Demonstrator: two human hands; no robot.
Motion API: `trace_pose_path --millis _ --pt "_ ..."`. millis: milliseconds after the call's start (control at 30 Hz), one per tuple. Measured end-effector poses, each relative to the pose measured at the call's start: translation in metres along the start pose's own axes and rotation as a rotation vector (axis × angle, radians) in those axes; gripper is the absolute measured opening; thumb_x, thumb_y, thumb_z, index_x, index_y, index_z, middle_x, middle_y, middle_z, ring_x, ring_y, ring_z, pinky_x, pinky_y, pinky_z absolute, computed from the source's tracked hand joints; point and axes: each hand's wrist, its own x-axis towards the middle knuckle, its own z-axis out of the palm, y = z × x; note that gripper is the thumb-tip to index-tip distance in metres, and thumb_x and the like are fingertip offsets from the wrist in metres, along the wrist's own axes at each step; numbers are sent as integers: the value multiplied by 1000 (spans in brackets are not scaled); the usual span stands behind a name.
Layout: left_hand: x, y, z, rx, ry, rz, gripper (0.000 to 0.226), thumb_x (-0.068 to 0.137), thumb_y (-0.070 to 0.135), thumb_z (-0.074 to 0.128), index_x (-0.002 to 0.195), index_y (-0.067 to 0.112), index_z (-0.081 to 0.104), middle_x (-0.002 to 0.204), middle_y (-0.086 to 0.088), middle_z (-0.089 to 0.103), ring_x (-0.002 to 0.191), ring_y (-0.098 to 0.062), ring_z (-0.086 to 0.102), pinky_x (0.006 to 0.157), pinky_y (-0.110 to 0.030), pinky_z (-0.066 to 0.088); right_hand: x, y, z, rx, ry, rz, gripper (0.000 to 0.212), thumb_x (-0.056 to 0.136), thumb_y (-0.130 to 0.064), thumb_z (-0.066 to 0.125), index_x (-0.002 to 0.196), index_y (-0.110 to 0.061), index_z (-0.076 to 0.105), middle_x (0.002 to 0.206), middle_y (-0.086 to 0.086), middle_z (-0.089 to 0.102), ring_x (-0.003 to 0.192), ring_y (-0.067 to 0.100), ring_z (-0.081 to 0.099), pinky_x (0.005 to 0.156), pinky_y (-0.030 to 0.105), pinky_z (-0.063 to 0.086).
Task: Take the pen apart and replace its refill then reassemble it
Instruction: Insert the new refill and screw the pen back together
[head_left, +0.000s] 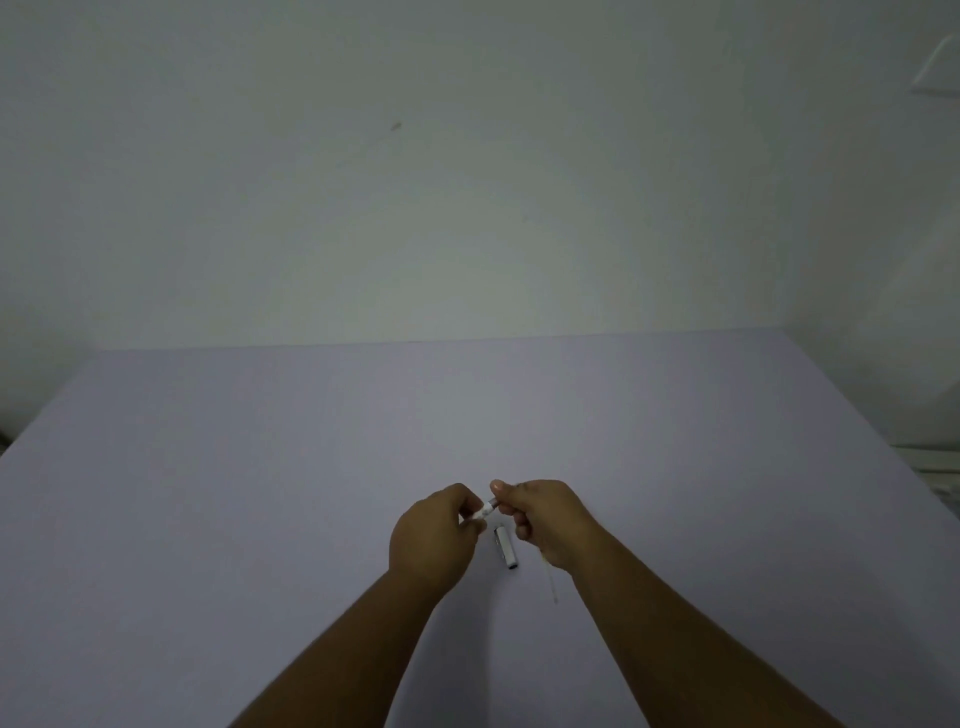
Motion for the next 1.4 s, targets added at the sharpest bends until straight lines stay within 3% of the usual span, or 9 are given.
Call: trace_pose_path --millis 100,233,333,533,633,767,933,1133,1400 --pt "5 -11 -2 -80 -39 -79 24 88 28 63 111 23 64 105 4 71 88 -13 61 67 -19 39 11 1 -5 -200 132 -71 36 86 -41 61 83 -5 68 80 5 67 61 15 50 66 31 48" --pt "11 -28 -4 -150 -94 -190 33 89 27 62 120 20 64 113 0 70 94 -13 61 77 -20 38 28 18 -5 -757 201 -171 25 86 -29 61 77 -7 65 80 11 67 79 23 63 79 34 53" --pt "10 -36 0 -243 -136 -251 25 88 23 63 111 17 70 105 -1 72 84 -10 57 75 -23 41 38 40 8 -945 192 -133 29 86 -31 58 97 -5 65 104 14 71 99 28 66 81 31 52" --pt "12 -49 7 -479 -191 -394 20 83 19 69 102 14 72 68 5 61 57 -10 54 52 -20 42 43 58 19 -996 211 -221 27 89 -24 56 107 -5 56 113 15 65 105 31 62 85 34 50" --pt "13 -51 7 -513 -201 -414 16 82 16 70 98 14 72 65 1 62 53 -12 53 45 -20 42 44 54 24 -914 241 -212 28 91 -25 53 106 -2 60 109 18 67 103 33 64 85 35 51" --pt "14 -50 6 -512 -223 -411 12 81 17 71 93 16 72 68 -1 66 56 -14 58 46 -23 47 39 27 25 -458 219 -185 33 89 -23 57 56 -18 60 64 6 65 63 21 62 76 34 53" --pt "15 -41 6 -511 -250 -378 7 81 19 73 88 20 72 72 -1 69 58 -13 62 48 -23 50 36 -9 24 238 131 -149 9 89 -9 61 82 -4 64 64 5 61 49 6 53 52 16 51" --pt "15 -28 7 -532 -256 -354 5 83 19 71 84 24 68 71 1 68 60 -12 63 45 -20 48 32 -11 19 112 98 -159 15 84 -13 68 70 -7 68 65 7 61 57 14 54 66 27 53" --pt "16 -20 9 -566 -248 -353 12 83 17 70 94 15 73 73 -4 70 60 -15 64 48 -23 49 22 -3 15 141 6 -98 10 82 -10 69 83 -1 67 66 6 66 56 12 56 55 18 52"
